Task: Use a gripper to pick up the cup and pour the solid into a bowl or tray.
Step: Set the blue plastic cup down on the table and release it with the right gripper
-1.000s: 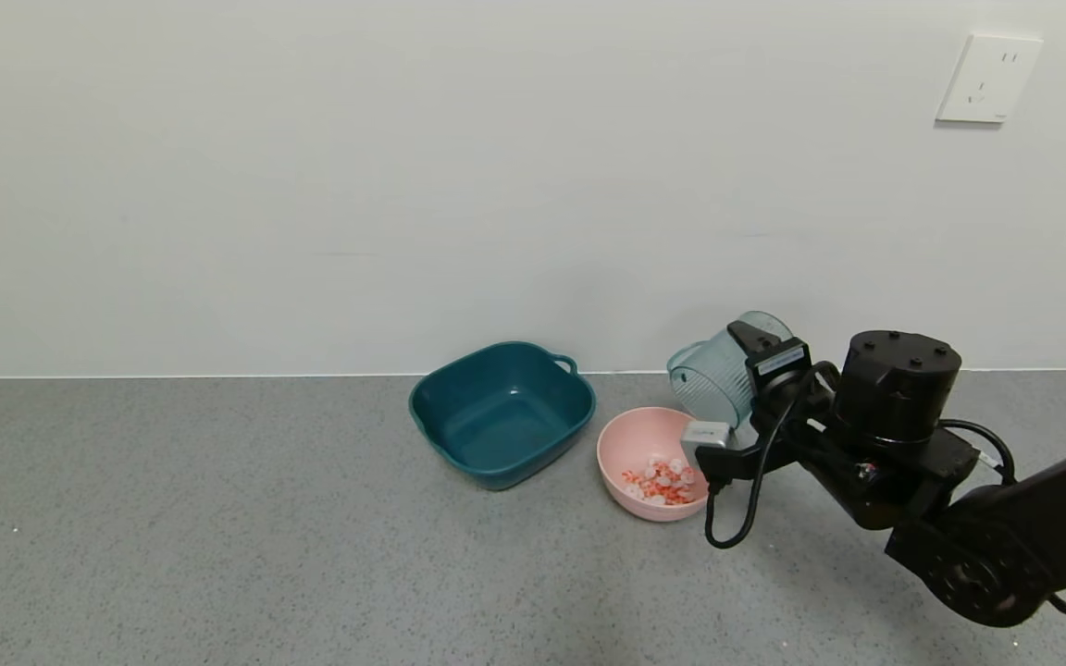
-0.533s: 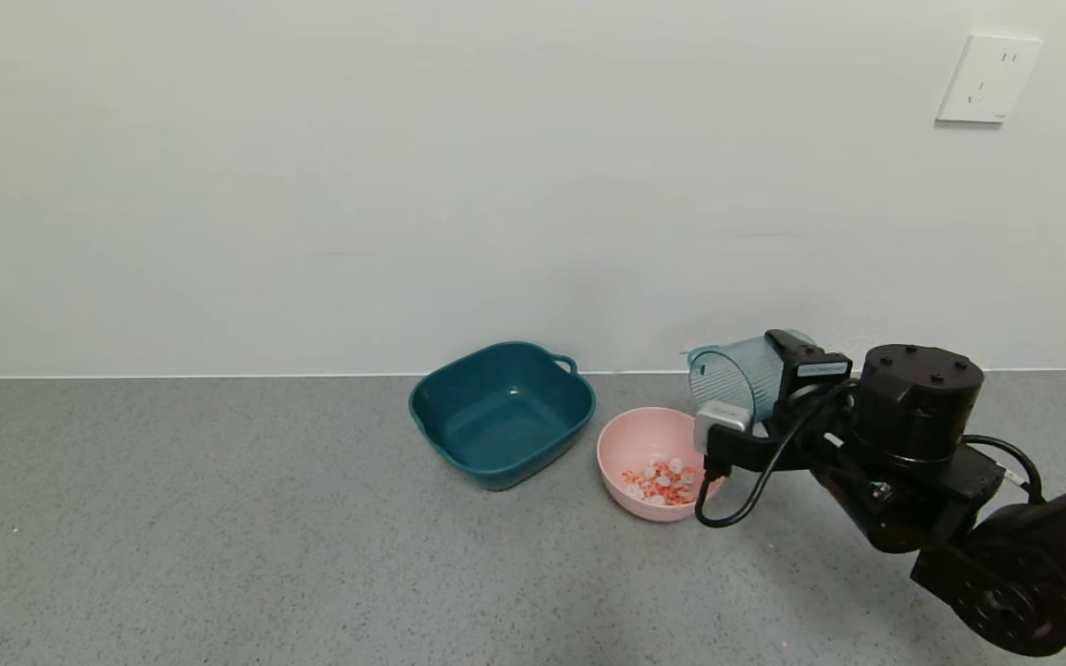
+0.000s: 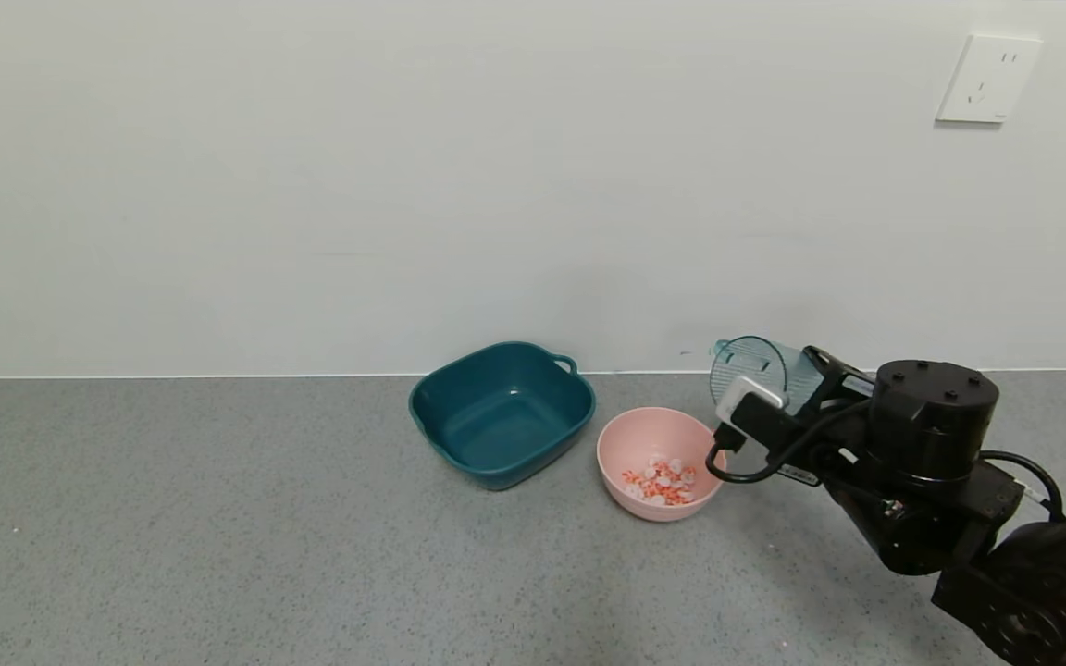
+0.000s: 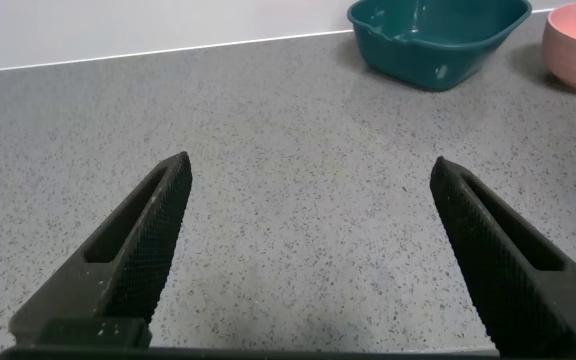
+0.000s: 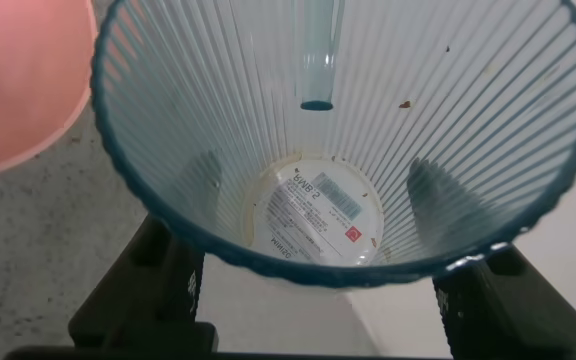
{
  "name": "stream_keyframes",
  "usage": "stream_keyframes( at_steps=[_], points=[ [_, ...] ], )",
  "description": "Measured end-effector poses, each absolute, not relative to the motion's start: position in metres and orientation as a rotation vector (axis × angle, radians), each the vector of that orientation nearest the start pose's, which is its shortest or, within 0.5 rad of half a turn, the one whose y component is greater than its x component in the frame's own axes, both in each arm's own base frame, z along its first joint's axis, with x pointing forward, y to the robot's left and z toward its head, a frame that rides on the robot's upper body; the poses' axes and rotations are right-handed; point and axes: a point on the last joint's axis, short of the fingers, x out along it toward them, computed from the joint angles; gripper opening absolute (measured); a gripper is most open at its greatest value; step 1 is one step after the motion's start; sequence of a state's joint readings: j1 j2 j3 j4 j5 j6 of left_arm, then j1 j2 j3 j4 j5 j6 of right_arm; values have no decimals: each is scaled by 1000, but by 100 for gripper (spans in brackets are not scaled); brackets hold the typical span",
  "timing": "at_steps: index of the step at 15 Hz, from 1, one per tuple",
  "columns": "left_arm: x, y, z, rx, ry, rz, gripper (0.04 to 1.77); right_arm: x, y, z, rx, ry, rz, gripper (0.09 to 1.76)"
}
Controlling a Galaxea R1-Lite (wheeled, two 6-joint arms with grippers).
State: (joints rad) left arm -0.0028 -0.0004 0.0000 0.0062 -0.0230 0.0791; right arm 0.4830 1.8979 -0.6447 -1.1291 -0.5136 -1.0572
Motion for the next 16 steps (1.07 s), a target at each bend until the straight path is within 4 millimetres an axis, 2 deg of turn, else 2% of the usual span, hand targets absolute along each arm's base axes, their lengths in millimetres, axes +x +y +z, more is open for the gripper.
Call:
stream_keyframes(
  at_steps=[9, 16],
  points=[
    [-23, 0, 75, 79, 4, -26, 172, 284, 136, 123, -698, 139, 10, 131],
    [-23, 0, 75, 79, 5, -26, 172, 287, 125, 126, -519, 138, -35, 131]
  ],
)
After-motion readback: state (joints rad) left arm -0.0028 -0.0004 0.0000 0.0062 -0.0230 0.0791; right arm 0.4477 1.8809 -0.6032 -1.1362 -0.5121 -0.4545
